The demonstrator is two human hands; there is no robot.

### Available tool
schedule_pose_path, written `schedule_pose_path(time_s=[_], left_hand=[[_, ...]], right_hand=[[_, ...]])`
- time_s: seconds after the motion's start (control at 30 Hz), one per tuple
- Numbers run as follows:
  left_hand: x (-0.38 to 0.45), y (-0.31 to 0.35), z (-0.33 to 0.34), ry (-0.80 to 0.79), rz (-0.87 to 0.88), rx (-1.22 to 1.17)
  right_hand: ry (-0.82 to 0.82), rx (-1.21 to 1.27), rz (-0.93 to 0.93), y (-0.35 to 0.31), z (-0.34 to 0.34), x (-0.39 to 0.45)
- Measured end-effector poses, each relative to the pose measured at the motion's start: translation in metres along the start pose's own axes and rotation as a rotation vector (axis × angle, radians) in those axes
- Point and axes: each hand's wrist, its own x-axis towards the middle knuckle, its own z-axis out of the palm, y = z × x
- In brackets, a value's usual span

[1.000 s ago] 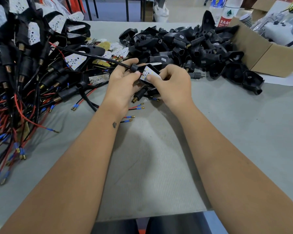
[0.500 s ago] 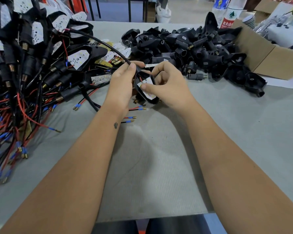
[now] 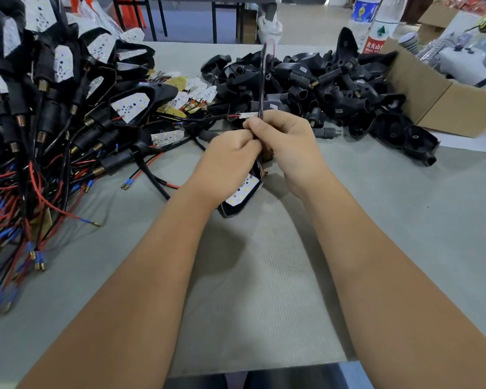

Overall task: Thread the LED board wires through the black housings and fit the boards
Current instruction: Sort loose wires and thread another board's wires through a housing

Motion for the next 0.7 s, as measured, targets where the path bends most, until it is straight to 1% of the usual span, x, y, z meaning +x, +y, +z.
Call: schedule_pose_path(time_s=[0.13, 0.27, 0.33, 0.43, 0.53, 0.6, 0.7], left_hand=[[-0.002, -0.005, 0.004, 0.097, -0.047, 0.073], [-0.002, -0.005, 0.012, 0.165, -0.013, 0.086], [-0.001, -0.006, 0.013, 0.184, -0.003, 0.069], [0.0, -0.005, 0.01, 0.227, -0.011, 0.012], [0.002, -0.006, 0.005, 0.292, -0.027, -0.144], [0.007, -0.008, -0.001, 0.342, -0.094, -0.27], [0.013, -0.008, -0.013, 0.38, -0.194, -0.622]], right_hand=[[0.119, -0.052, -0.044, 0.003, 0.001, 0.001], [0.19, -0.047, -0.047, 0.006, 0.005, 0.001], [0.208, -0.068, -0.051, 0.008, 0.008, 0.002], [0.186, -0.054, -0.036, 0.009, 0.007, 0.003], [0.106, -0.143, -0.041, 0.01, 0.006, 0.004], [-0.035, -0.159, -0.033, 0.01, 0.005, 0.003], [-0.289, -0.136, 0.034, 0.008, 0.002, -0.001]])
